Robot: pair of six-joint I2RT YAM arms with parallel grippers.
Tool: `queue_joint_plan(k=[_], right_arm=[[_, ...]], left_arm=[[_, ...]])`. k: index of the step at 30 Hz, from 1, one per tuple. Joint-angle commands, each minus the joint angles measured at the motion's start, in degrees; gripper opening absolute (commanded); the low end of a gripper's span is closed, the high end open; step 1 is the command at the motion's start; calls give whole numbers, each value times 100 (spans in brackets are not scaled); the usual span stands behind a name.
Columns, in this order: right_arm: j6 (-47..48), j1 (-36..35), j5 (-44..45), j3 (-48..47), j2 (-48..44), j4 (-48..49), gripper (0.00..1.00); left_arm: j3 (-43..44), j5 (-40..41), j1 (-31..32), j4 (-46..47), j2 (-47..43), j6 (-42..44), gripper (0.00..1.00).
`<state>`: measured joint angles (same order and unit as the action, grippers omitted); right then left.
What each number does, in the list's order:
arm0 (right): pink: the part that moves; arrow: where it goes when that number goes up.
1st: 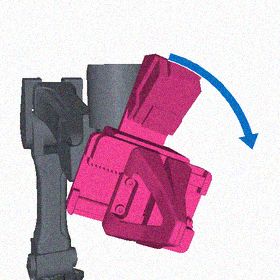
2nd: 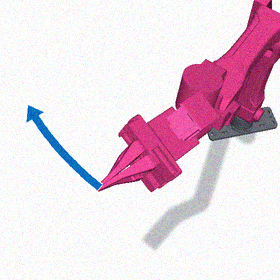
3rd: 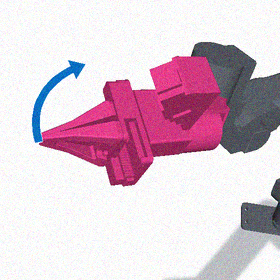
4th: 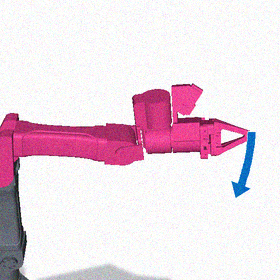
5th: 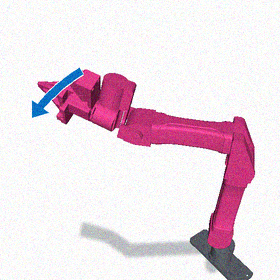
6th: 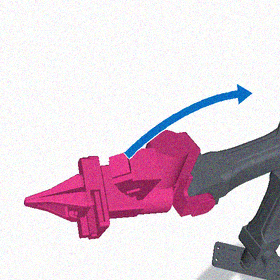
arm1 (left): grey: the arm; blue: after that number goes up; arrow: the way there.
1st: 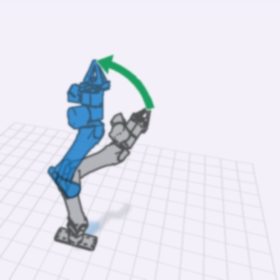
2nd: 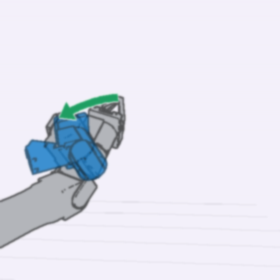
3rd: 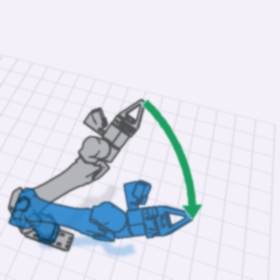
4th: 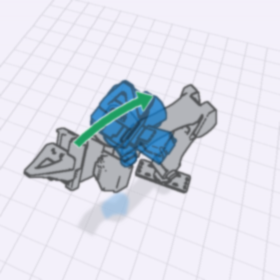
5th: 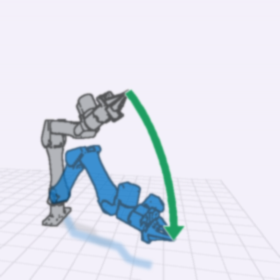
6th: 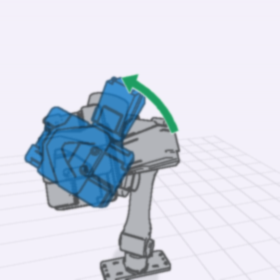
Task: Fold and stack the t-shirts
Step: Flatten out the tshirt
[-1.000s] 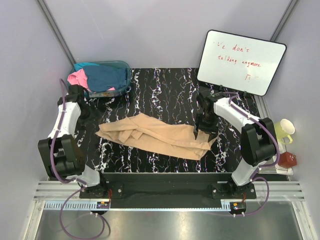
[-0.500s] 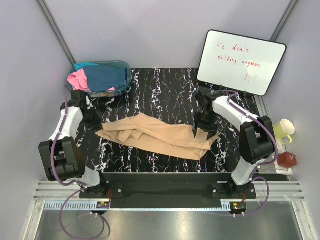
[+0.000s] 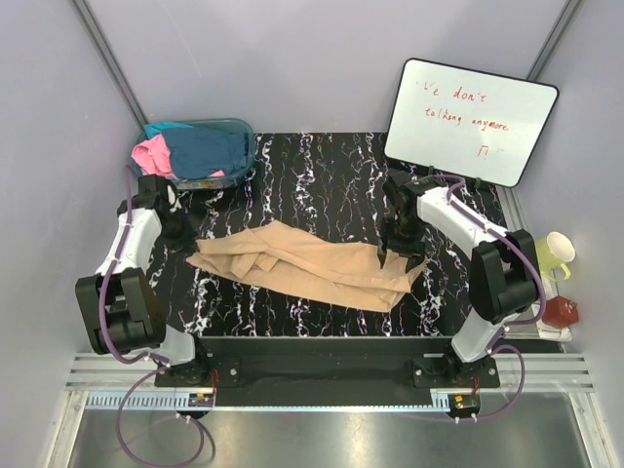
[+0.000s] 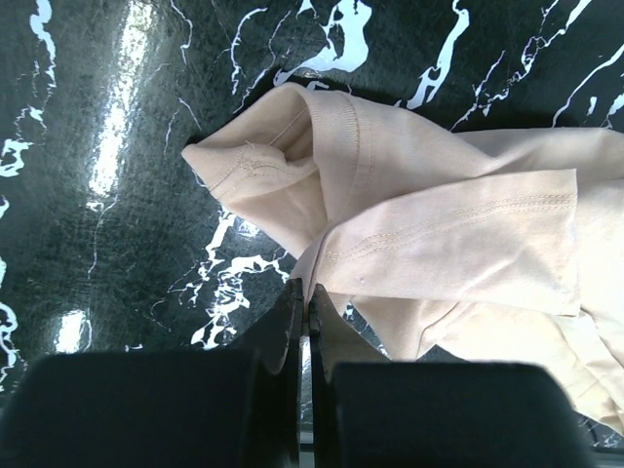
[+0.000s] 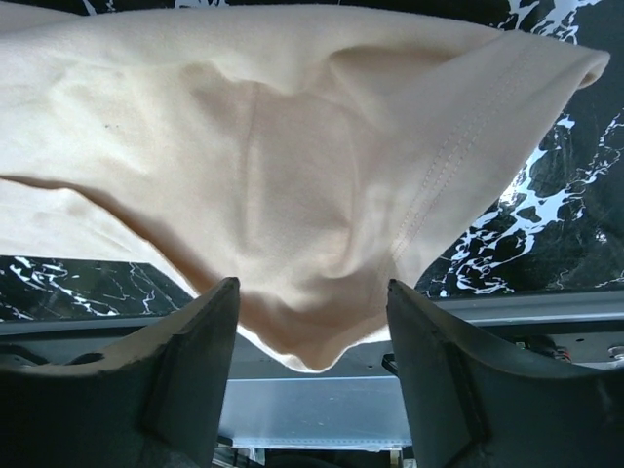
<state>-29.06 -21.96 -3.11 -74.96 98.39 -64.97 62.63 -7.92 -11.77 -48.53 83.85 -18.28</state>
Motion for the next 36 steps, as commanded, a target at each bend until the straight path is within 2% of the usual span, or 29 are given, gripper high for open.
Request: queue_joint_plan(k=[1,9,12,14,17,21,29,36], right_arm=[[-3,25,-224,60,-241,-104,67],[-82,16,-532,587,-259,-218,59],[-126,25,-716,632,-355,-314,43],[-135,25,-970,658,-522,-367,37],[-126,25,-1287,771,-724,-499,33],[-144,16,-1315,974,-1067,-666,35],[-714,25,-375,965,-1928,-921,42],[-1303,200,-567,1448,-2350,-789,44]], left_arm=[[-75,168,8,-16,-256,141,0],[65,98,-1,-25,-133,167,0],[56,80,8,-25,-89,167,0],[39,72,8,-25,-80,167,0],[39,54,8,-25,-80,167,0],[39,115,8,-25,-71,167,0],[-32,80,8,-51,-88,167,0],[-76,-7,8,-68,-97,150,0]])
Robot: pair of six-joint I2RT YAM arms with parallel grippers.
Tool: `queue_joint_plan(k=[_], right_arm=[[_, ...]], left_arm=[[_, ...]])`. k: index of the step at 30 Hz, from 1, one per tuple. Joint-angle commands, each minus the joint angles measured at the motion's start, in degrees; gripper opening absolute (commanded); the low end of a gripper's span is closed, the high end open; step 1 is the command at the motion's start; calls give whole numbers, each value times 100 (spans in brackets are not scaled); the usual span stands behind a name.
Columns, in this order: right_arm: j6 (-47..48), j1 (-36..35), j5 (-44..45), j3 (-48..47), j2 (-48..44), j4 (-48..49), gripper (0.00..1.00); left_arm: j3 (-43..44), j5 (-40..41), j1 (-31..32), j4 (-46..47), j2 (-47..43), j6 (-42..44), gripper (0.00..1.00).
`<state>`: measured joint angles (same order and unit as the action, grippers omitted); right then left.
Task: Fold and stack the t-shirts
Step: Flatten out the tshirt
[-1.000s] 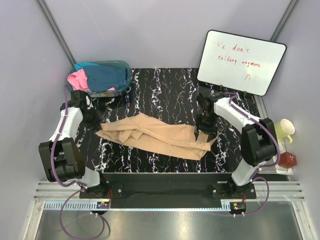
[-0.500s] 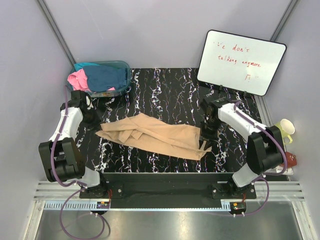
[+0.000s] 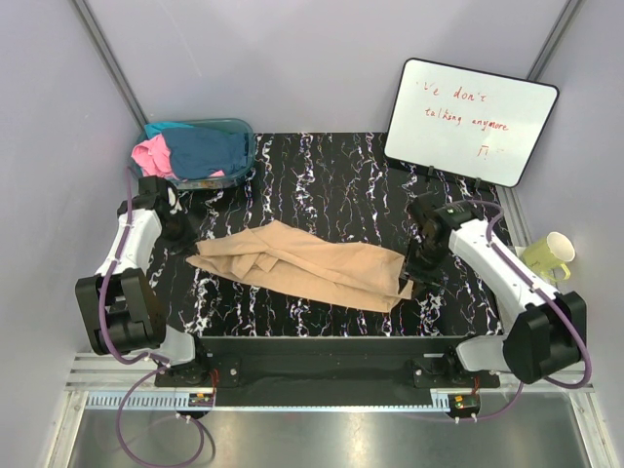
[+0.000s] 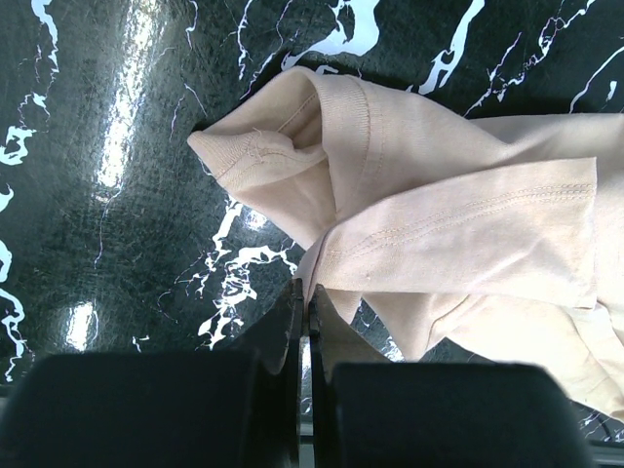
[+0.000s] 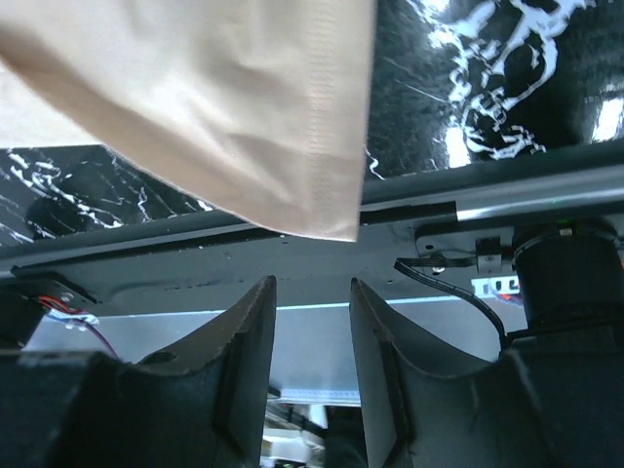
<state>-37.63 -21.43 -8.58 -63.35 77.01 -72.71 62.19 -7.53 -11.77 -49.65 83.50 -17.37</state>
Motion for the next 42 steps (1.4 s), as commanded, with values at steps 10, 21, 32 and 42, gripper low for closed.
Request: queue_joint_plan(k=[10,21,32,42], right_arm=[[-816,324,-495,1027,-714,494,68],[-913,902,-794,1262,-1092,766,70],[-474,1299,-1313,1800,-310,1680,61],[-360,1299,-1427,1178,-116,1866,0]], left_arm=[[-32,-231,105,43,-36,31,0],[-32,-214,149,43,-53,49,0],[12,-117,166,34,-27,67,0],[144,-125,175,-80,-150,102,0]])
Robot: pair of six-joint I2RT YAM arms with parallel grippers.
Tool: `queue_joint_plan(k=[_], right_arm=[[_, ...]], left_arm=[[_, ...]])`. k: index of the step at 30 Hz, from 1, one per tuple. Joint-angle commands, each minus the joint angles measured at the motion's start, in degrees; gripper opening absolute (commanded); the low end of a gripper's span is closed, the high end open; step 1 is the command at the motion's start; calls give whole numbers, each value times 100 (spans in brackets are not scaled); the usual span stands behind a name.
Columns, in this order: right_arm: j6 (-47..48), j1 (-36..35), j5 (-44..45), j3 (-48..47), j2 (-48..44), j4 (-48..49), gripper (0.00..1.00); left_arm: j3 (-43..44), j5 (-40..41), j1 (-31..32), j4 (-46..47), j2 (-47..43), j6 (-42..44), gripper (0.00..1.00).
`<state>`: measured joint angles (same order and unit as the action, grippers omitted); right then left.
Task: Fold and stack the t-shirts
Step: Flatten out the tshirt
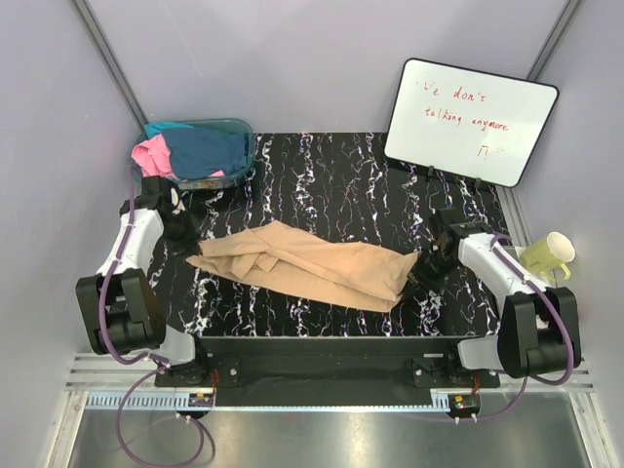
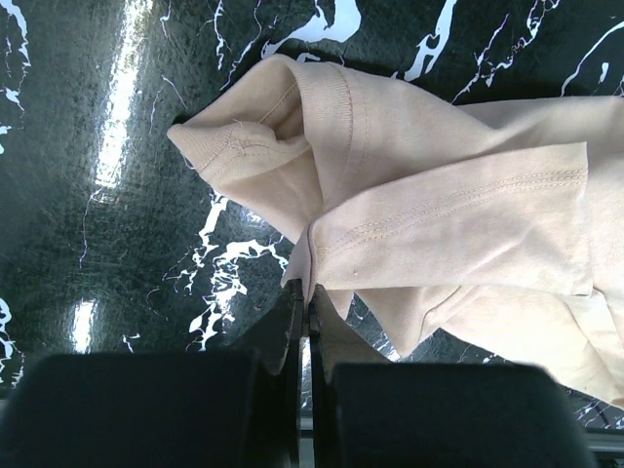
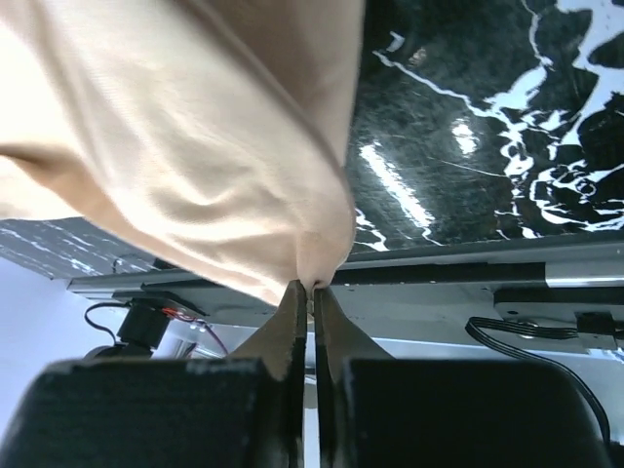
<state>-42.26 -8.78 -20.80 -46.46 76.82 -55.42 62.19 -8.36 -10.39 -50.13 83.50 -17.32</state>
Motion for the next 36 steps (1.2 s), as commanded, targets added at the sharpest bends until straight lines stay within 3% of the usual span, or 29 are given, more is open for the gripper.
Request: queue_joint_plan(k=[1,5,14,20,25,36], right_arm=[[121,25,-188,-627,-140,119,0],[261,25,92,-1338,-412,-187,0],[1245,25,1314,-3973,-255,-593,0],[1932,25,1596,-5090,-255,-610,0],[2142,25,1246,-5540,-596,-698,0],[2652,25,770,-6023,-2485,-926,0]], left_arm=[[179,-60,46,-32,-176,106,0],[608,-166,186,-32,-448,10,0],[1952,-279,327,47,-1214,-254,0],[1910,-369,502,880,-1818,-920,0],[2638,-122,986,777,-2250,-870,0],[3438,396,1013,-514,-4209,-597,0]])
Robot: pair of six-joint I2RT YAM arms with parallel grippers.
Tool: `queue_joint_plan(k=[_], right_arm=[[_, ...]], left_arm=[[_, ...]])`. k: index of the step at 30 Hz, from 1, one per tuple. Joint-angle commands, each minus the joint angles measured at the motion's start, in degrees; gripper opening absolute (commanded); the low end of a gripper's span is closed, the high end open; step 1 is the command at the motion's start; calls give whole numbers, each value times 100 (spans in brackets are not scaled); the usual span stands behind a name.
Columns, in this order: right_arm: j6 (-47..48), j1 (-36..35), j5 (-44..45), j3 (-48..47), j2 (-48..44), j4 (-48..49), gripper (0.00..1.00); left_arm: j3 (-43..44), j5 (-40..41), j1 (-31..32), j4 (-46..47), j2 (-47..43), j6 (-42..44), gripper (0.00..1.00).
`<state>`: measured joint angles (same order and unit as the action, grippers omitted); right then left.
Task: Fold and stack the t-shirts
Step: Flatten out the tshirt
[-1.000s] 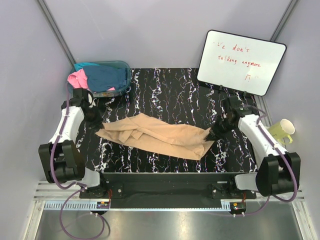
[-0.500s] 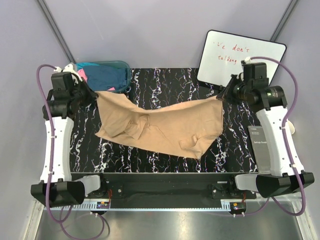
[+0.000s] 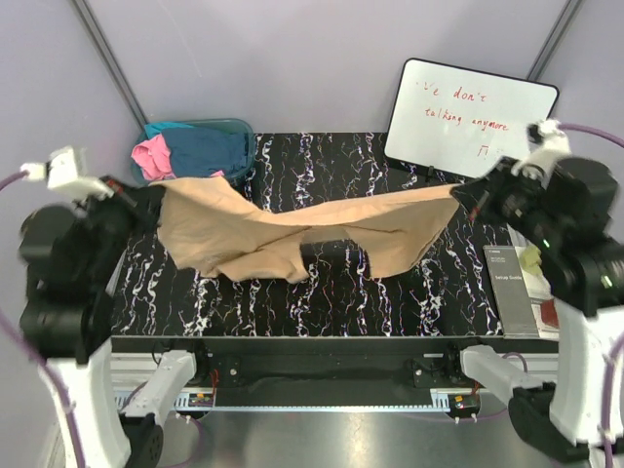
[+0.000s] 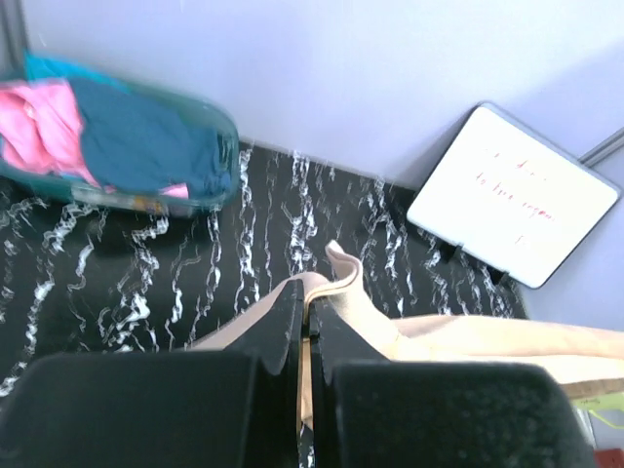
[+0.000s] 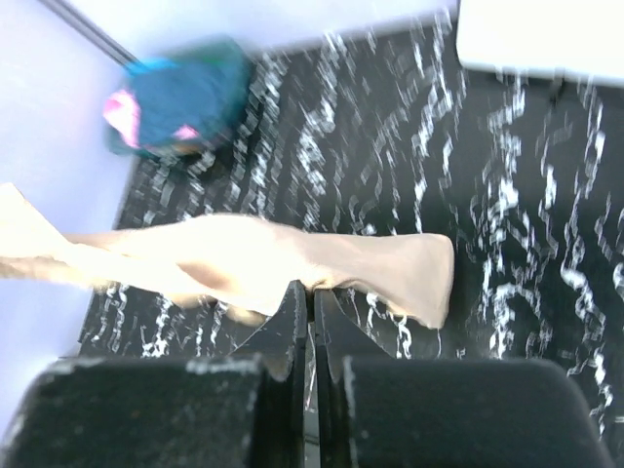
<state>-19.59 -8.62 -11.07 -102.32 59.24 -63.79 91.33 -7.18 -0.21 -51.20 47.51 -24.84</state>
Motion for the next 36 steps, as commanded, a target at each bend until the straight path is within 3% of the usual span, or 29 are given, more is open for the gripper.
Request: queue_joint_plan(k=[1,9,14,20,28,32,36], right_arm=[[412,10,-237,-490,-843,-116,0],[615,18,-344,-1640,-1310,-661,0],[440,19,60,-1984,-1179,-635,0],[254,10,509,-1168,-915,5,0],[237,10,1063,686,-370,928,0],[368,10,1335,1564,191,1534,0],[570,10,1704,1707,991,1843,0]], left_arm=[[622,270,-14,-487,-681,155,0],[2010,50,-41,-1234,-1015,155,0],[2906,392,-67,-1375,-577,102,0],[3311,314,-58,-1112,925,-39,0],[3884,-266,-14,-1058,3930,49,0],[3884,-274,187,-1120,5125,190,0],[3831,-240,267,-1252,5918,331,0]])
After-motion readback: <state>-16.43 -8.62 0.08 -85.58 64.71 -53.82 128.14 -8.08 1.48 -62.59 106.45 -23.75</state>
